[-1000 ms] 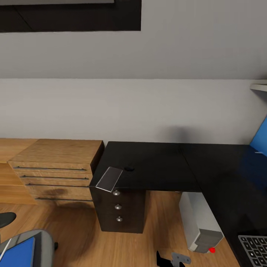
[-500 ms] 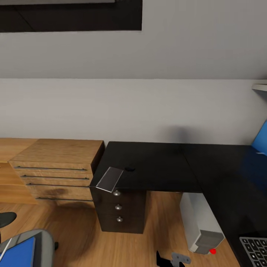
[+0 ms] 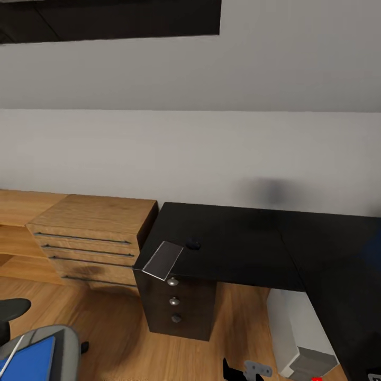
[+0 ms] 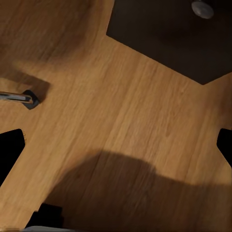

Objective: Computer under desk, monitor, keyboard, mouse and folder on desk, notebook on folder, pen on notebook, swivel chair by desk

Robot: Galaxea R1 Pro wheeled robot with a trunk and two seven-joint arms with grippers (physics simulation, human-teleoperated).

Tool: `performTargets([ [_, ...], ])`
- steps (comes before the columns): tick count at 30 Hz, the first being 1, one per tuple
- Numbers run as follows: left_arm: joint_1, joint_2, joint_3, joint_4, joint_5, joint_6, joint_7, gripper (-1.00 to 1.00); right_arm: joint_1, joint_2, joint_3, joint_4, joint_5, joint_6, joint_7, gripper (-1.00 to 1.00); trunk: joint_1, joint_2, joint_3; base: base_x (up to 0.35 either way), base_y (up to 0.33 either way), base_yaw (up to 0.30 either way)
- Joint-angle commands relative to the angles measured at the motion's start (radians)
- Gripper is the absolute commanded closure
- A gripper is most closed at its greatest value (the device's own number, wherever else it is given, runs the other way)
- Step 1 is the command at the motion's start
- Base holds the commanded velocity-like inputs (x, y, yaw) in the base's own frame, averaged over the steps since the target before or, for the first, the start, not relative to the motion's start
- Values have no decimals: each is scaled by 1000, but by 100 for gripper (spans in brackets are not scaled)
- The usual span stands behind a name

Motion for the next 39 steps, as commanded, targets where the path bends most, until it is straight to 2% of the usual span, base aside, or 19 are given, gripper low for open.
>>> performTargets([
  [1,-1,0,-5,1,11,-1,-6,-100,-1,0,8,1,-10,-3,3,-100,-4,7,2,3,-2,57],
  [17,-1,1,-5,1,11,0,-6,-100,-1,-1,8,1,-10,-3,3,-100,-65,119,51,0,0,6],
  [29,-1,2,-5,1,11,0,-6,-100,-1,0,22,-8,-6,17,-11,-100,-65,119,51,0,0,0],
  [32,-1,2,-5,1,11,0,-6,-100,-4,0,29,-36,20,74,-46,-100,-65,119,51,0,0,0],
  [34,-1,2,-5,1,11,0,-6,-100,-5,-2,31,-83,55,141,-79,-100,-65,119,51,0,0,0],
  [37,-1,2,-5,1,11,0,-6,-100,-6,-5,30,-201,110,294,-137,-100,-65,119,51,0,0,0],
  [38,-1,2,-5,1,11,0,-6,-100,-6,-9,30,-254,124,359,-160,-100,-65,119,51,0,0,0],
  [39,-1,2,-5,1,11,0,-6,-100,-7,-11,30,-282,129,391,-173,-100,-65,119,51,0,0,0],
])
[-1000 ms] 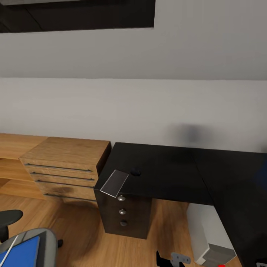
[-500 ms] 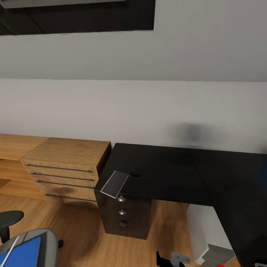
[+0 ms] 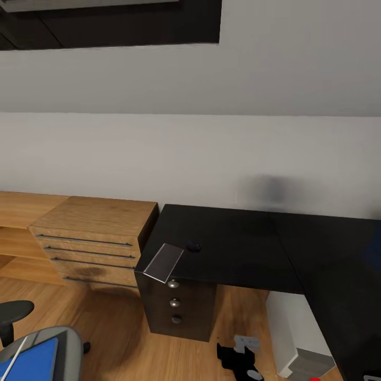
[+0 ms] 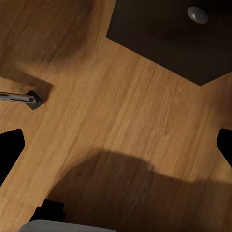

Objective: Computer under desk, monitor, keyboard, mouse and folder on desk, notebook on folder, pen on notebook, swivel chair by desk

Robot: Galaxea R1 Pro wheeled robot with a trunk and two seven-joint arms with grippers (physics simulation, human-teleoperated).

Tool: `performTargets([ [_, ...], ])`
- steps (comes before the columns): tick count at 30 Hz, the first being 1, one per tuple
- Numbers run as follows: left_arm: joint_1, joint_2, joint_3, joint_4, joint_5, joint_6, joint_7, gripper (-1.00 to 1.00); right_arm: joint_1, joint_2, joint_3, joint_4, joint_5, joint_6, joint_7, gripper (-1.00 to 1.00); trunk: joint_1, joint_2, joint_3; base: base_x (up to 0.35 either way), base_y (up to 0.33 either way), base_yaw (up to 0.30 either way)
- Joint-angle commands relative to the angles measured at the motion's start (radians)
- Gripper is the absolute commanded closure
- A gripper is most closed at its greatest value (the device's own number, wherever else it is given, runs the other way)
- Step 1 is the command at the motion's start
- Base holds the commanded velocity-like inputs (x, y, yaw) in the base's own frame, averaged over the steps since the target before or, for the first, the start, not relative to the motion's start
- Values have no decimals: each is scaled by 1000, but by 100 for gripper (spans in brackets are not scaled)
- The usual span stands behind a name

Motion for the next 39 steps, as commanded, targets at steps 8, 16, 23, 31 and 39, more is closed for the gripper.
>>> performTargets([
  [8,-1,0,-5,1,10,-1,-7,-100,-1,-12,8,-439,13,449,-251,-100,0,-1,-1,0,0,0],
  [16,-1,2,-5,1,10,-4,-8,-100,-89,-2,10,-793,22,716,-395,-100,0,-1,-1,0,0,0],
  [23,-1,2,-6,1,7,-9,-9,-100,-153,-5,12,-810,21,729,-368,-100,0,-1,-1,141,0,0],
  [31,-1,-2,-8,1,5,-9,-10,-100,-160,-36,119,-802,19,697,-326,-100,0,-1,-1,315,0,0],
  [39,-1,-3,-9,1,6,-8,-10,-100,-159,-43,131,-685,14,539,-320,-100,0,-1,-1,122,0,0],
])
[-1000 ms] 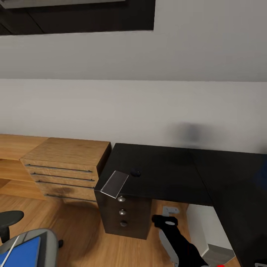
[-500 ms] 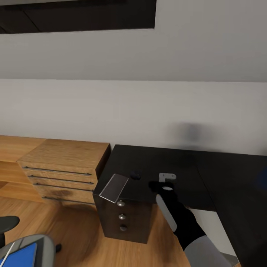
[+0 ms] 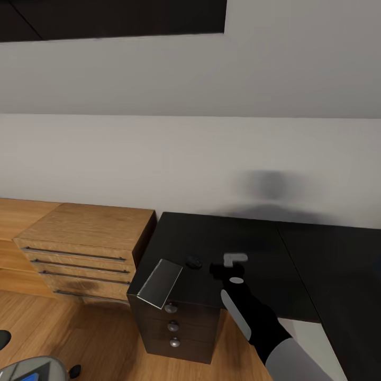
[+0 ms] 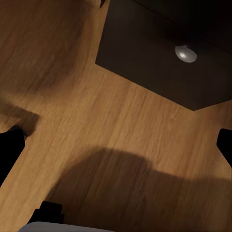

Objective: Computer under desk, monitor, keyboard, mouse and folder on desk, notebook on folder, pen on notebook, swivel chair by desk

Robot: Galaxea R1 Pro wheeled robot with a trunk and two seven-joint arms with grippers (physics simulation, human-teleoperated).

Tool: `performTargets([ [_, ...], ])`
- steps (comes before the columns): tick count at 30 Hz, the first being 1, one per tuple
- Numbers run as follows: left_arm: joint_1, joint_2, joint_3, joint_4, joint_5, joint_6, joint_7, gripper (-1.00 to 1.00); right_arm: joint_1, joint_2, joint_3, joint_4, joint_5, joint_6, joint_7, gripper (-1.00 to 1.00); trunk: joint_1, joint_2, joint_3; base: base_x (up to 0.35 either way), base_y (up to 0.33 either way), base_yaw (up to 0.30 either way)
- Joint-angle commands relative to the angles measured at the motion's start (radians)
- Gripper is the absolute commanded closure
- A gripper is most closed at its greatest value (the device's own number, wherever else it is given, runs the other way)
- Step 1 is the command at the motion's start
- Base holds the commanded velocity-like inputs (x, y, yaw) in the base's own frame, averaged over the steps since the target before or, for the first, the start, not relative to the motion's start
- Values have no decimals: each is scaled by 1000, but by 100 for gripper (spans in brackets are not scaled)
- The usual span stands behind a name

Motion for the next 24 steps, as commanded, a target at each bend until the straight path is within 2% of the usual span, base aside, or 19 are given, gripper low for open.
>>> performTargets([
  [1,-1,0,-5,1,11,-1,-6,-100,0,-1,4,8,-7,-5,-7,-100,0,-1,-1,18,0,0],
  [9,-1,0,-6,1,11,-1,-7,-100,2,4,6,22,-9,-38,-6,-100,0,-1,-2,6,0,18],
  [24,-1,0,-6,1,11,-1,-6,-100,2,4,6,27,-7,-59,-7,-100,0,-1,-19,0,0,179],
])
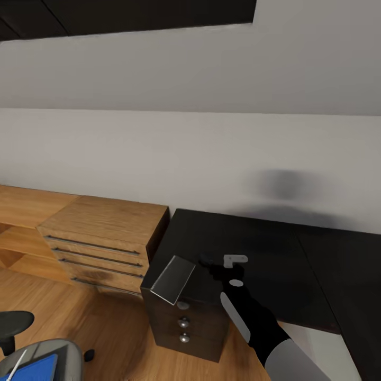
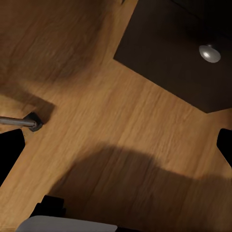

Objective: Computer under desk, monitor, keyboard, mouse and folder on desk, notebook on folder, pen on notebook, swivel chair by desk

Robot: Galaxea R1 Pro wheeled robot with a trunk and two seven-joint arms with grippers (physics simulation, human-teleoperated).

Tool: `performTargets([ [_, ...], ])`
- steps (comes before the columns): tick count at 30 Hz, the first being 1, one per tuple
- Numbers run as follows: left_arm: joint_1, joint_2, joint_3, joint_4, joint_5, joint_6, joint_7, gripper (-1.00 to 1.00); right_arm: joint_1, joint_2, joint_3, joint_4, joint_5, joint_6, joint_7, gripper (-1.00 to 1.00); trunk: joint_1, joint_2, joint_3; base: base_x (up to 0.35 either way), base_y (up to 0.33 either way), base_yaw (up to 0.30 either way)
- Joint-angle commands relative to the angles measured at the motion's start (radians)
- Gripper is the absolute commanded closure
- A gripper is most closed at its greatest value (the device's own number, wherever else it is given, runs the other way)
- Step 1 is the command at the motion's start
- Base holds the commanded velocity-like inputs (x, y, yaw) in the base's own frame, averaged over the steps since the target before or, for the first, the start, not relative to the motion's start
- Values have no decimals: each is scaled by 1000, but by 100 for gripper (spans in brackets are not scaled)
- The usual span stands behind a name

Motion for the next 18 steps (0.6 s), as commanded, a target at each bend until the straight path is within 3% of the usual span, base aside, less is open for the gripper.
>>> performTargets([
  [1,-1,0,-5,1,11,-1,-7,-100,-1,-1,3,-1,-7,4,-8,-100,0,-1,-2,0,0,195],
  [8,-1,0,-4,1,11,-1,-7,-100,-1,-3,3,-1,-6,3,-6,-100,0,-1,-10,153,0,182],
  [18,-1,0,-5,1,11,-1,-7,-100,0,-5,3,41,1,2,-4,-100,0,-1,-12,323,0,26],
])
